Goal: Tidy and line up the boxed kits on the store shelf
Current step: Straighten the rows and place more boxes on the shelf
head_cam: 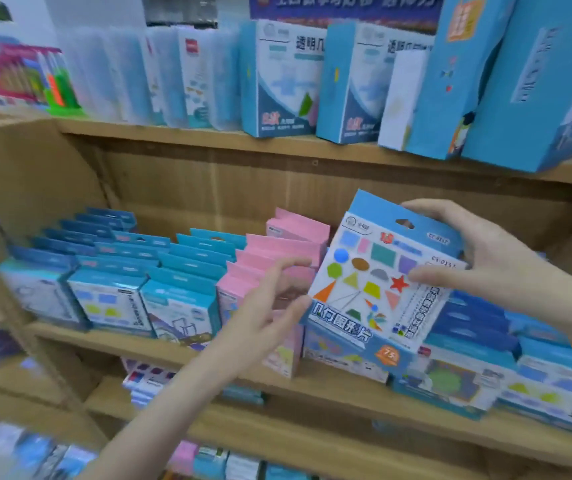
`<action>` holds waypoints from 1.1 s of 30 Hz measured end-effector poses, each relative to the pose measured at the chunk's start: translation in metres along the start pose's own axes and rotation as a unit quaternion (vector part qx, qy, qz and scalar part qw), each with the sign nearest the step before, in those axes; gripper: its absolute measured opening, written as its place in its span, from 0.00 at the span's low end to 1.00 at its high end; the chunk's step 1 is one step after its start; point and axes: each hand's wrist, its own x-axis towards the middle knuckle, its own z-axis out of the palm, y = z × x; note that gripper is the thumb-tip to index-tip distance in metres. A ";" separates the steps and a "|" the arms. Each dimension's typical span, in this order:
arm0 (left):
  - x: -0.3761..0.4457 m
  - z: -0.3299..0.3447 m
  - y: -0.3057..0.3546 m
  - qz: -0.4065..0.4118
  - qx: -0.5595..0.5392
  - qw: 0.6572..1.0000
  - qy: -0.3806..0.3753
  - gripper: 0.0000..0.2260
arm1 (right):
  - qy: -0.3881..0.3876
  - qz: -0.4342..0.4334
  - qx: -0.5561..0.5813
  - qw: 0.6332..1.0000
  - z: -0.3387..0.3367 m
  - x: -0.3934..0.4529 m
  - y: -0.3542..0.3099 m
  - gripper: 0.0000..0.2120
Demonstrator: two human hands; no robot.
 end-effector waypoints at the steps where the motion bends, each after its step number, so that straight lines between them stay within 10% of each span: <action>1: -0.004 -0.017 -0.002 0.003 0.002 1.000 0.014 0.17 | 0.000 -0.016 -0.018 1.000 0.011 0.013 -0.009 0.31; 16: -0.051 -0.325 -0.120 0.047 0.389 0.917 0.072 0.15 | 0.194 -0.190 -0.070 0.960 0.222 0.230 -0.101 0.25; 33: -0.042 -0.351 -0.157 0.113 0.427 0.895 -0.061 0.13 | 0.000 -0.005 -0.186 0.983 0.308 0.332 -0.047 0.21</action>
